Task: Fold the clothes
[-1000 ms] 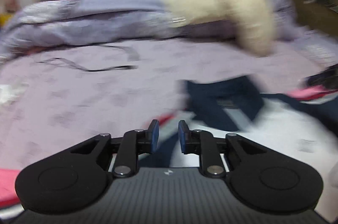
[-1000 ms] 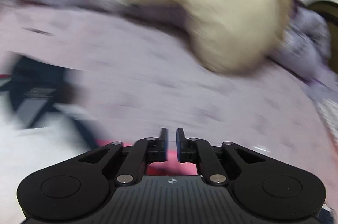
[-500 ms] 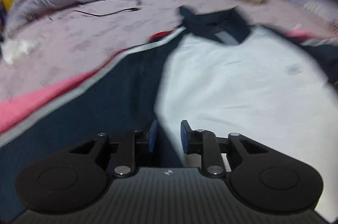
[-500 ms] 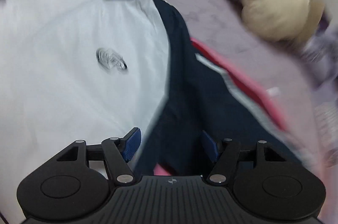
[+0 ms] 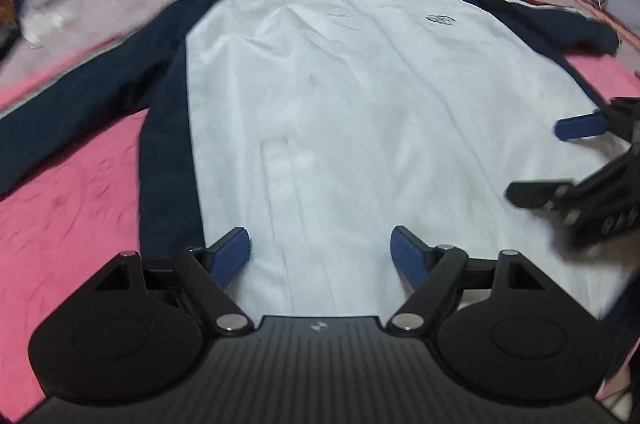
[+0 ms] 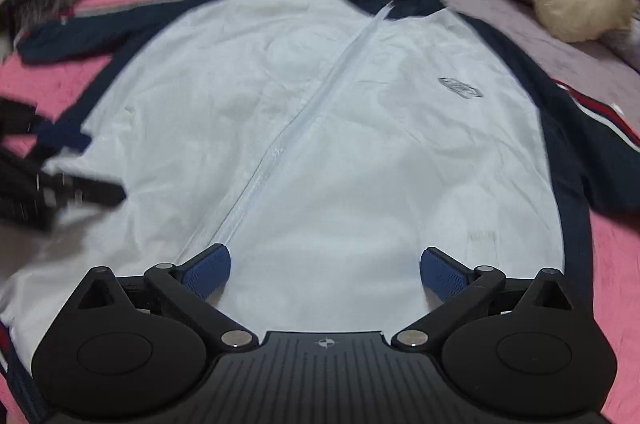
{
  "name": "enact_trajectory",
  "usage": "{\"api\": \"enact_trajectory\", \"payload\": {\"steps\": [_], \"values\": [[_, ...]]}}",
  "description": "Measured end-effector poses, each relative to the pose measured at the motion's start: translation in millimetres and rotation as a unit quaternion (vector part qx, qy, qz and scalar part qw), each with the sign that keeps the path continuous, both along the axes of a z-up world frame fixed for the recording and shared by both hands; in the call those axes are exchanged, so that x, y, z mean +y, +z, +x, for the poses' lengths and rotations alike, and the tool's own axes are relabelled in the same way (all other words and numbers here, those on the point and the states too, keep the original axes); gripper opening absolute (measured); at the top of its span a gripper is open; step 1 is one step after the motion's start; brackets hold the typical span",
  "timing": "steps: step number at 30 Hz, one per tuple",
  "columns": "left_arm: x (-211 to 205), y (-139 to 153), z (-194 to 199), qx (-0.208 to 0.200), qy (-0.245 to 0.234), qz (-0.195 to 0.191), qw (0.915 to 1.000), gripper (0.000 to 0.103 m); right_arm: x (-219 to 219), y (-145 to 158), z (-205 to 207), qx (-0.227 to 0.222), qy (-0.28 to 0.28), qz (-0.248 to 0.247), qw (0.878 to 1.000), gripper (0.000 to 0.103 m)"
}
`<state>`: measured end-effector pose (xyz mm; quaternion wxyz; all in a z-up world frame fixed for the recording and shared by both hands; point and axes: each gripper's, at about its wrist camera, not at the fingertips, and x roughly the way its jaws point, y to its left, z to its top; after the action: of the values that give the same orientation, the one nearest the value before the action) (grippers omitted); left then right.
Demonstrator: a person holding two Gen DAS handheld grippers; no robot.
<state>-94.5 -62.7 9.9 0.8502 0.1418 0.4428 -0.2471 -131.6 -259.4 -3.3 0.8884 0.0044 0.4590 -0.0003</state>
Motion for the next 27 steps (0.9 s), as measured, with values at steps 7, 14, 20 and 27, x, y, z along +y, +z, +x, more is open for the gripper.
{"api": "enact_trajectory", "payload": {"steps": [7, 14, 20, 27], "values": [[27.7, 17.8, -95.5, -0.016, 0.096, -0.045, 0.9942, 0.079, -4.9, 15.8, -110.4, -0.033, -0.048, 0.006, 0.998, 0.103], [4.4, 16.5, -115.4, 0.017, 0.100, -0.011, 0.9947, 0.103, 14.8, 22.7, -155.1, -0.034, -0.039, -0.037, 0.998, 0.103], [0.8, 9.3, -122.1, -0.013, 0.093, -0.006, 0.9956, 0.103, 22.8, 10.8, -151.6, -0.068, -0.077, -0.015, 0.995, 0.103], [-5.8, 5.5, -119.2, -0.017, 0.107, 0.001, 0.9942, 0.103, 23.7, 6.3, -156.1, -0.096, -0.088, -0.003, 0.991, 0.103]]}}
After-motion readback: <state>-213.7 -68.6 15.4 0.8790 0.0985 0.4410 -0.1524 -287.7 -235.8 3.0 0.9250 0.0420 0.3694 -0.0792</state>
